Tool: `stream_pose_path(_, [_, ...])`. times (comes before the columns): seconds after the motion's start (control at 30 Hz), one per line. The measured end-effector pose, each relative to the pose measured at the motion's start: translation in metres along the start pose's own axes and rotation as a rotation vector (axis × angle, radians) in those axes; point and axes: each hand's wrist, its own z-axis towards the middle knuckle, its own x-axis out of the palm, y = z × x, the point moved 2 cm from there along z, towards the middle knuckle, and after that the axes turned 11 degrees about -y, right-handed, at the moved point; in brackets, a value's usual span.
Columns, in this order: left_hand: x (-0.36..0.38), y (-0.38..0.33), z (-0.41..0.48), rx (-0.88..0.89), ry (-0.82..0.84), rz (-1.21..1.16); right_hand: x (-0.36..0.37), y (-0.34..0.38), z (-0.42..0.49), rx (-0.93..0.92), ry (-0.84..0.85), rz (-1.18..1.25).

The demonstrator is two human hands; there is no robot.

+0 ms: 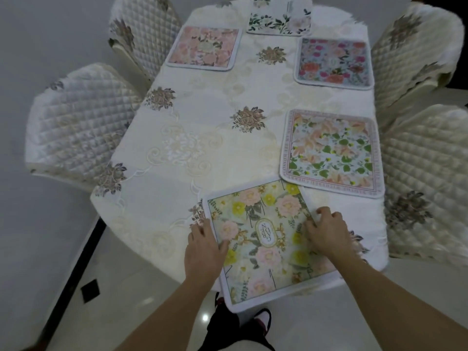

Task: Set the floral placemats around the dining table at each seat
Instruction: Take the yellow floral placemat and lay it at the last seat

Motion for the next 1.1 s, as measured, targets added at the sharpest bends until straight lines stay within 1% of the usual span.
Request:
stream_pose_path(0.07, [0.002, -0.006, 0.0, -0.066, 0.003, -0.097, 0.002, -0.002, 0.003, 0.045, 0.002, 0.035])
stream_pose_path(0.2, [0.007, -0.009, 0.004, -0.324, -0.045, -0.331, 0.008, -0.006, 0.008, 0.102, 0.025, 0.091])
stream_pose_path(0.4, [0.01, -0.005, 0.006, -0.42, -0.032, -0.546, 0.012, -0.004, 0.01, 0.077, 0.082, 0.199])
stream_pose_path(0.57, [0.0, 0.009, 0.006, -0.401, -0.076, -0.545, 0.016, 0.012, -0.016, 0.064, 0.121, 0.306])
stream_pose_path(0.7, [-0.015, 0.027, 0.008, -0.327, -0.071, -0.507, 0.015, 0.023, -0.036, 0.079, 0.131, 0.381])
stream_pose_path(0.8, [-0.032, 0.033, 0.012, -0.267, -0.097, -0.492, 0.008, 0.033, -0.044, 0.088, 0.133, 0.442])
stream_pose_path(0.93, [-0.06, 0.028, 0.024, -0.209, -0.13, -0.561, -0.018, 0.051, -0.045, 0.066, 0.079, 0.51])
stream_pose_path(1.1, [-0.101, 0.006, 0.042, -0.144, -0.164, -0.65, -0.061, 0.07, -0.037, 0.011, -0.031, 0.521])
